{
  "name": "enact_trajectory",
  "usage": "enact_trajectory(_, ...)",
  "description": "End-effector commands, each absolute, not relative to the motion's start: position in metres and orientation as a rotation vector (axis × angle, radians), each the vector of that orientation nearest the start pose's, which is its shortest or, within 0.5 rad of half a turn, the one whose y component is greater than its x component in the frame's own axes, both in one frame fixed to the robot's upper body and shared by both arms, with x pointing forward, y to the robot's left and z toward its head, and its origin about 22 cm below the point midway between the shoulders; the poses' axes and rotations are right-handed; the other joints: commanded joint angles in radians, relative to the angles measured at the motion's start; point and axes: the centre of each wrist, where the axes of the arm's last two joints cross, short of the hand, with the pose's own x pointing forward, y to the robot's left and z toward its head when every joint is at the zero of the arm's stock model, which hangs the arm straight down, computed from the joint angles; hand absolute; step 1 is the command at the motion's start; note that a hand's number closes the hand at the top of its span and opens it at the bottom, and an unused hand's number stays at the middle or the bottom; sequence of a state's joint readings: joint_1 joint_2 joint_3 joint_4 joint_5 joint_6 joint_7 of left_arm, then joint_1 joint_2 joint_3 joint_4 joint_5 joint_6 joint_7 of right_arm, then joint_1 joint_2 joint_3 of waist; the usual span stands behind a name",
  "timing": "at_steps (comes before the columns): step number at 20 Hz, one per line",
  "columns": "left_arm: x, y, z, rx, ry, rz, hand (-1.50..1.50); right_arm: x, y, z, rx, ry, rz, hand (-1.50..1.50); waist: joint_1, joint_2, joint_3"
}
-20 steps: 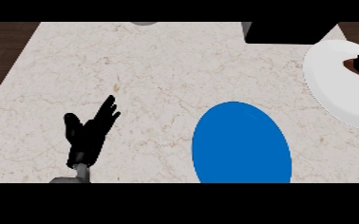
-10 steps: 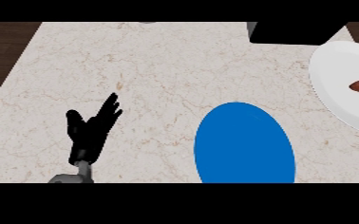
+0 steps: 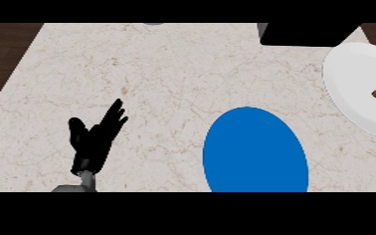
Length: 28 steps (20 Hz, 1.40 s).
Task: Pick the sweet potato from the plate and place it in the plate
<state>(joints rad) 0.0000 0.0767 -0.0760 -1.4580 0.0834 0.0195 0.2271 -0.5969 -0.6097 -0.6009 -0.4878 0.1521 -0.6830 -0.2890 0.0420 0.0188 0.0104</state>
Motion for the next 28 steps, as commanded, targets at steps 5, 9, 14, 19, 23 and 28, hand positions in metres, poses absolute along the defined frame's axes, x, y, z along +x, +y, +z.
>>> enact_trajectory(5,0.235,0.239,-0.030,0.003,-1.207,-0.024,0.00,0.289,-0.508,0.024,-1.223,-1.447,-0.765,-1.50,-0.020,-0.009,-0.006)
enact_trajectory(9,0.239,0.247,-0.011,0.005,-1.213,-0.022,0.00,0.259,-0.527,0.013,-1.066,-1.549,-0.707,-1.50,-0.025,-0.012,-0.006)
enact_trajectory(14,0.223,0.253,-0.031,0.013,-1.188,0.002,0.00,0.229,-0.530,-0.010,-0.969,-1.557,-0.603,-1.50,-0.040,-0.019,-0.010)
enact_trajectory(19,0.225,0.238,-0.031,0.008,-1.184,-0.012,0.00,0.197,-0.511,-0.053,-0.917,-1.566,-0.528,-1.50,-0.043,-0.020,-0.011)
enact_trajectory(23,0.222,0.240,-0.017,0.005,-1.173,0.003,0.00,0.176,-0.512,-0.053,-0.955,-1.495,-0.468,-1.50,-0.045,-0.022,-0.011)
enact_trajectory(28,0.220,0.238,-0.016,0.021,-1.189,-0.009,0.00,0.171,-0.477,-0.062,-0.965,-1.473,-0.450,-1.50,-0.044,-0.021,-0.011)
